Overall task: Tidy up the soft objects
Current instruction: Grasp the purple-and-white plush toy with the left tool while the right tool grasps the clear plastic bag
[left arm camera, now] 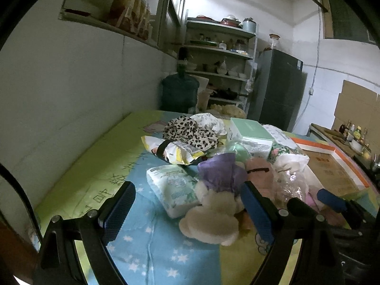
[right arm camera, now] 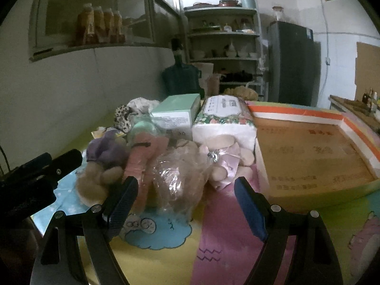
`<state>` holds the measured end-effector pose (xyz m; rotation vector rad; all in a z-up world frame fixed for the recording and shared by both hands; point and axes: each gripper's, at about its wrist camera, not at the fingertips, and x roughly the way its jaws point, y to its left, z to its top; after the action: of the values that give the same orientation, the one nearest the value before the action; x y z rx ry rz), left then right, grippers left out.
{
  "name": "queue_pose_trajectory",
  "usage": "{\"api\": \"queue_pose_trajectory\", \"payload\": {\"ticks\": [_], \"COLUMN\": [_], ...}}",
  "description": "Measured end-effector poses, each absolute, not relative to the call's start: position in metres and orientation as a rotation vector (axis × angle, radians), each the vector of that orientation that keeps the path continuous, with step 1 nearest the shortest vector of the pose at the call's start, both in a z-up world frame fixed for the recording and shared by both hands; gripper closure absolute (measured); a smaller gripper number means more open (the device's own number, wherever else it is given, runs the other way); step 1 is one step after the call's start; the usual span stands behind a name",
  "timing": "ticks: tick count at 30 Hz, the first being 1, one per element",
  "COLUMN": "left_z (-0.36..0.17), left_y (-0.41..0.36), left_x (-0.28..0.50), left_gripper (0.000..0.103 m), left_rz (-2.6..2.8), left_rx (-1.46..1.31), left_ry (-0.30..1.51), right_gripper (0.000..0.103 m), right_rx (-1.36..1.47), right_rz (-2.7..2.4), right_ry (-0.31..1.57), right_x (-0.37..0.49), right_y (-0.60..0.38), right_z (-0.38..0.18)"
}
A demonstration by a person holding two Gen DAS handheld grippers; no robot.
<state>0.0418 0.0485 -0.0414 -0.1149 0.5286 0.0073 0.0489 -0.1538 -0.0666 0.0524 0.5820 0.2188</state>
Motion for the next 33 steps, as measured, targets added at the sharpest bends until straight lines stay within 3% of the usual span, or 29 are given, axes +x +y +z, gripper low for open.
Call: {"api": "queue_pose_trajectory", "payload": {"ticks": [13, 16, 18, 19, 21, 24, 28, 30, 33], "left_z": [-0.046, -0.049, -0.050, -0.051, -0.054, -0.057, -0.058, -0.057, -0.055], "left_y": [0.038, 0.036, 0.035, 0.034, 0.031, 0.027, 0.023, 0.023, 0.022], "left_x": [0.065, 0.068, 0.069, 0.071, 0.074, 0.079, 0.080, 0.080, 0.079], "left_gripper": [0.013, 0.013, 0.014, 0.017, 0.039, 0.057, 0.065, 0.076, 0.077], "left_rz": [-0.010, -0.019, -0.029, -0.033, -0.043, -0.081, -0.100, -0.111, -0.116], "left_rx": [-0.101, -0.101, -0.100, -0.097, -0.088, -0.087, -0.081, -0.087, -0.084], "left_ry": [0.558, 0.560, 0.560, 0.560, 0.571, 0.590, 0.588, 0.587, 0.583], "right_gripper": [0.022, 0.034, 0.047, 0.049, 0.052, 0.055, 0.056, 0.056, 0.056], "right_rx": [0.051, 0.051, 0.051, 0.054, 0.049, 0.043, 0.047, 0.051, 0.060], "right_rz": [0.242, 0.245, 0.254, 0.264, 0.266, 0.270, 0.271, 0.271, 0.273], "right_ry": [0.602, 0.607, 0.614, 0.615, 0.614, 0.610, 0.599, 0.591, 0.576], "right_x": [0.059, 0.061, 0.062, 0.062, 0.060, 0.060, 0.058, 0.057, 0.054], "right_y": [-0.153, -0.153, -0.153, -0.153, -0.153, -0.152, -0.152, -0.153, -0.156], "right_z": [-0.072, -0.073, -0.074, -0.074, -0.074, -0.073, -0.070, -0.068, -0.063]}}
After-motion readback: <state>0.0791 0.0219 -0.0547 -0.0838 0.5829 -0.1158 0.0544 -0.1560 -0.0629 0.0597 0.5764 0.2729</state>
